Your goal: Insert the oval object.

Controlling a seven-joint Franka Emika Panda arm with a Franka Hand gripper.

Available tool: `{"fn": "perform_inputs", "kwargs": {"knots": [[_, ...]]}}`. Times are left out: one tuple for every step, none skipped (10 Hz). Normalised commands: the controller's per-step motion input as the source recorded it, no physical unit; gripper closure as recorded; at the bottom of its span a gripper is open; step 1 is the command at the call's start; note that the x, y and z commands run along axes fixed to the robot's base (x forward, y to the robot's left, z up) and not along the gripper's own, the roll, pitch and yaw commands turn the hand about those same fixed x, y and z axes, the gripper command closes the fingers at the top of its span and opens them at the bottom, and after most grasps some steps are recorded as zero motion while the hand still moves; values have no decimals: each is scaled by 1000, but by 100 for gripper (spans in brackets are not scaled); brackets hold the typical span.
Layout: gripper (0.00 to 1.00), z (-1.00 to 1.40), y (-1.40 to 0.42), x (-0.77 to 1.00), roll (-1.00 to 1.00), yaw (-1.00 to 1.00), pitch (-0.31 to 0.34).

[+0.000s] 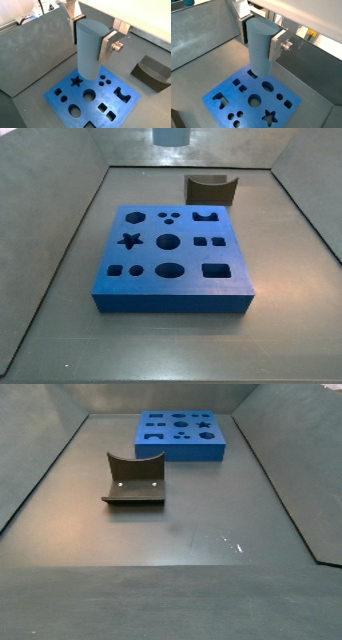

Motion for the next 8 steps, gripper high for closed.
{"fn": "perform_inputs", "kwargs": {"knots": [[100, -503, -206, 337, 0, -23, 43], [100, -1000, -549, 286, 66, 0, -56], [100, -1000, -540, 343, 94, -31, -27], [100, -797, -517, 311, 294, -37, 0], [100, -677, -526, 254, 359, -6, 0], [100, -854, -689, 137, 286, -60, 0], [100, -991, -734, 0, 220, -94, -13], [100, -940, -497, -86, 226, -91, -13]]}}
